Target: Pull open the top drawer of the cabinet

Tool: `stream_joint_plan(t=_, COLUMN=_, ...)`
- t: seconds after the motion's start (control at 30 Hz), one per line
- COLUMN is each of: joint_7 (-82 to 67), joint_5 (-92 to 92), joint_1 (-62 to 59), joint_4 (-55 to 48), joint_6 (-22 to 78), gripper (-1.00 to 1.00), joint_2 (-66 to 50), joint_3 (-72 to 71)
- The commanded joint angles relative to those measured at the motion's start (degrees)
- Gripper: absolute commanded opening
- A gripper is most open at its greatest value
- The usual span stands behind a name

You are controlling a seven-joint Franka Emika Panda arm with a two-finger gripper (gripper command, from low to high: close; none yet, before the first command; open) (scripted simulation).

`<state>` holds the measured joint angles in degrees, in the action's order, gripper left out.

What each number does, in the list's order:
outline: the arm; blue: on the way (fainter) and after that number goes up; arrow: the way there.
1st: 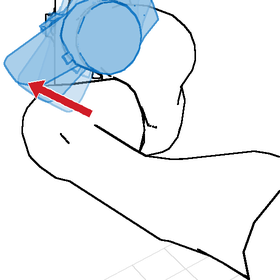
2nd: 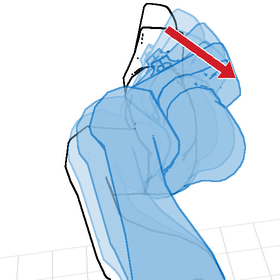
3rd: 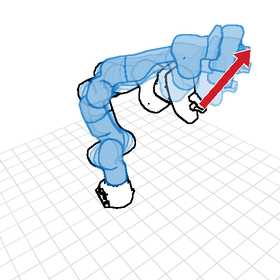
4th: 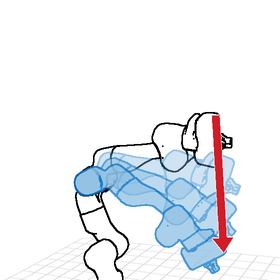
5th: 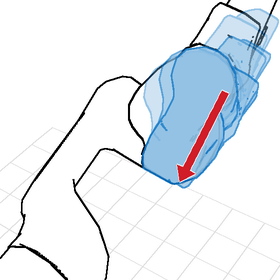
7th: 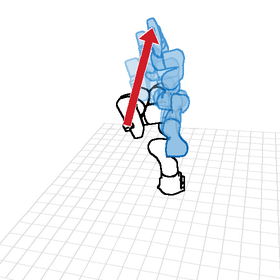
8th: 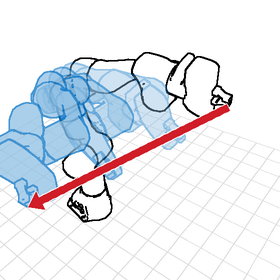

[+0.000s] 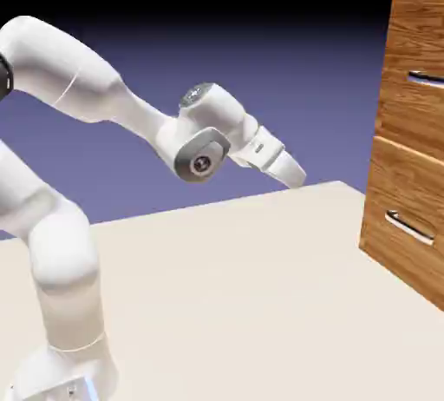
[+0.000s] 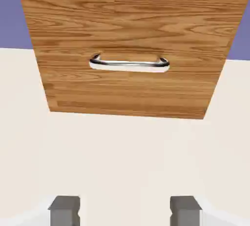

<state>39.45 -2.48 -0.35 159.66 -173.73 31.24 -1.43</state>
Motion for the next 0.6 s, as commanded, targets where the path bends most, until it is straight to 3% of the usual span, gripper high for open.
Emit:
stream_joint_plan(t=0.0, joint_7=-2.5, joint_5=-2.1, joint_1=-0.9, joint_4=-1.1, joint_6=0.2, gripper=0.0, joint_2=-1.2, joint_3=-1.2)
stream_joint_plan(t=0.57, joint_7=-44.9, joint_5=-37.0, joint_1=-15.4, joint_4=-20.0, joint_6=4.1, gripper=0.0, joint_2=-21.1, joint_3=-21.4)
